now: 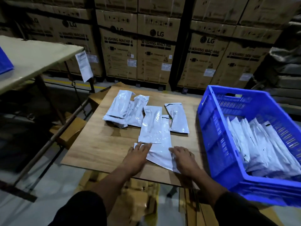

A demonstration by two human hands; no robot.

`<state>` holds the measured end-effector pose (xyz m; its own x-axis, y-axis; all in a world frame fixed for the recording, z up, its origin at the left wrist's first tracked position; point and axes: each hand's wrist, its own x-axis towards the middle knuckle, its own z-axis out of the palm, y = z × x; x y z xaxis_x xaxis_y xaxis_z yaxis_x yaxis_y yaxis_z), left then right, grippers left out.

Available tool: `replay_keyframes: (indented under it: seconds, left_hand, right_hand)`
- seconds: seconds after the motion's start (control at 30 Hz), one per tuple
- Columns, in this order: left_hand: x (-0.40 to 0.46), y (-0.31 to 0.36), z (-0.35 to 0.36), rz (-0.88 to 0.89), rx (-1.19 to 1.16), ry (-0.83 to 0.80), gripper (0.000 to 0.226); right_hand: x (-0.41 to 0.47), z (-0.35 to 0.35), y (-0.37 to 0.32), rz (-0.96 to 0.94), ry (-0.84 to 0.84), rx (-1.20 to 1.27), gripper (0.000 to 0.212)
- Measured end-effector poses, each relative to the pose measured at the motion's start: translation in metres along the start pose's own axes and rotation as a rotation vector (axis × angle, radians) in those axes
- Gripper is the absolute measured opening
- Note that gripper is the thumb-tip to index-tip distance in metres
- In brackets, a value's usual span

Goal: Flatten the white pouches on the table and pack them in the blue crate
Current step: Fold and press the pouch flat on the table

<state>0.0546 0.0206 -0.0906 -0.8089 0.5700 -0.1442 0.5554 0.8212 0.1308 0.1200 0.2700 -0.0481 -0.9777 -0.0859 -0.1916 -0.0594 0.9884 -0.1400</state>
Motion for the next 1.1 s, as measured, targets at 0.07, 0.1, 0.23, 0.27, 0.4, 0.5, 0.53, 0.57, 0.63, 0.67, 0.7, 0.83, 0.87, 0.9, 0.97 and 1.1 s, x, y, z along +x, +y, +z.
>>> replay_keyframes:
  seconds: [0.07,0.1,0.23,0.27,0.4,0.5,0.53,0.57,0.63,0.67,0.7,0.83,0.87,0.9,0.97,1.1]
  left_hand:
    - [-0.004,-0.003,-0.001,0.014,0.071,-0.041,0.081]
    - [-0.006,-0.002,-0.003,0.007,0.07,-0.052,0.084]
    - [-0.011,0.01,-0.009,-0.074,0.115,0.041,0.104]
    - [-0.012,0.013,-0.008,-0.087,0.115,0.061,0.107]
    - [-0.01,0.009,0.003,-0.059,0.083,0.06,0.098]
    - [-0.001,-0.014,0.019,0.05,0.136,0.056,0.081]
    - [0.0,-0.02,0.026,0.059,0.127,0.023,0.077]
    - [-0.003,-0.024,0.028,0.047,0.108,0.004,0.075]
    - [-0.012,-0.025,0.027,0.043,0.1,0.007,0.077]
    - [-0.016,-0.023,0.023,0.06,0.096,0.028,0.08]
    - [-0.018,-0.019,0.016,0.065,0.092,0.029,0.085]
    - [-0.018,0.001,-0.008,-0.029,0.064,0.04,0.08]
    - [-0.016,0.01,-0.013,-0.036,0.039,0.085,0.08]
    - [-0.014,0.02,-0.014,-0.026,0.037,0.129,0.079]
    - [-0.008,0.035,-0.005,-0.003,0.049,0.192,0.07]
    - [0.0,0.051,0.006,-0.101,0.02,0.149,0.08]
  right_hand:
    - [0.001,0.001,0.002,0.016,-0.033,-0.039,0.063]
    - [0.001,0.001,0.0,0.037,-0.038,-0.06,0.06]
    - [-0.007,0.014,-0.015,0.039,0.083,-0.116,0.058]
    - [-0.008,0.019,-0.02,-0.002,0.099,-0.091,0.063]
    - [-0.003,0.041,-0.025,-0.089,-0.041,-0.105,0.068]
    - [-0.002,0.046,-0.015,-0.093,-0.065,-0.112,0.065]
    - [-0.003,0.045,-0.013,-0.103,-0.069,-0.114,0.068]
    - [-0.003,0.046,-0.011,-0.114,-0.07,-0.12,0.069]
    - [-0.002,0.046,-0.008,-0.13,-0.08,-0.117,0.064]
    - [-0.002,0.044,-0.007,-0.139,-0.083,-0.11,0.063]
    - [-0.002,0.044,-0.006,-0.147,-0.083,-0.105,0.063]
    - [-0.002,0.041,0.003,-0.18,-0.127,-0.135,0.062]
    - [-0.002,0.037,0.003,-0.179,-0.143,-0.138,0.063]
    - [-0.001,0.032,0.003,-0.174,-0.155,-0.138,0.066]
    - [0.0,0.025,-0.005,-0.138,-0.094,-0.119,0.085]
    - [0.006,0.022,-0.031,-0.118,0.02,-0.023,0.069]
